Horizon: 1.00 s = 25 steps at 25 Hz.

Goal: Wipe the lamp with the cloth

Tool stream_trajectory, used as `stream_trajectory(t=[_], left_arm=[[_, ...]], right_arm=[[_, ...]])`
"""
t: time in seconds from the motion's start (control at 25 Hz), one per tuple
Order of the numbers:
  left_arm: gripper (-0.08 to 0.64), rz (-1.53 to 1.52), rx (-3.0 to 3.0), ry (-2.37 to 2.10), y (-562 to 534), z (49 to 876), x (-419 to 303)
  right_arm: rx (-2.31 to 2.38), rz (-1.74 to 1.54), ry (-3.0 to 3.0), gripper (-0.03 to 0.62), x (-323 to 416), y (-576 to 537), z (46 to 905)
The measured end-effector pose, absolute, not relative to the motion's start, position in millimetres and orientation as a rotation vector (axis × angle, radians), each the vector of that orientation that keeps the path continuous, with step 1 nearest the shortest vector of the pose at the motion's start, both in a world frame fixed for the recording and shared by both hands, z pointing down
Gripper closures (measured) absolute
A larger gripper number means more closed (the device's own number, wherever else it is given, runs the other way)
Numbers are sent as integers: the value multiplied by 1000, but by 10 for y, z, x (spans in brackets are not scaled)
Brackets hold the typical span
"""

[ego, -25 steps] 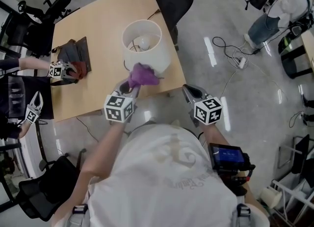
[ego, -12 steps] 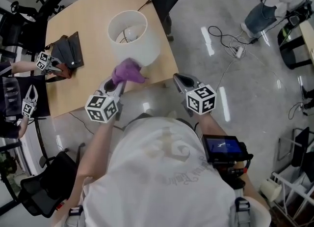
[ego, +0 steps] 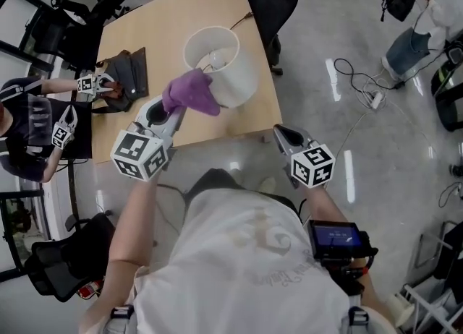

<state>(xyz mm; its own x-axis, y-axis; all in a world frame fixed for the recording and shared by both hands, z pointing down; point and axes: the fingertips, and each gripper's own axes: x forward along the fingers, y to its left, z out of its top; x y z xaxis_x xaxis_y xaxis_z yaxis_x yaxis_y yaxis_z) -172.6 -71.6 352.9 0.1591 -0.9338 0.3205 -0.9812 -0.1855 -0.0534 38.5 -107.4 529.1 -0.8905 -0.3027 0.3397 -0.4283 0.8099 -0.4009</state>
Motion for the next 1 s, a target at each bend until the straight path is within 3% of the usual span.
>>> stream_trajectory(t=[0.32,0.56,0.76,1.0], left_arm=[[486,901,2250,-1862,-1268,3096,-1929],[486,1428,2290,-1779,-1718,2869,-2096],[486,1891,2195,-1362,-1950,3307,-2021],[486,2185,2022,-1148,-2287,3772,-1954]], right_arm=[[592,724,-2764,578,420,-1031,5247],[643,732,-2751,578,456,-958,5253],[723,750,-2730,578,605,-1138,5303],[693,740,-2767,578,514,-1303,5271]])
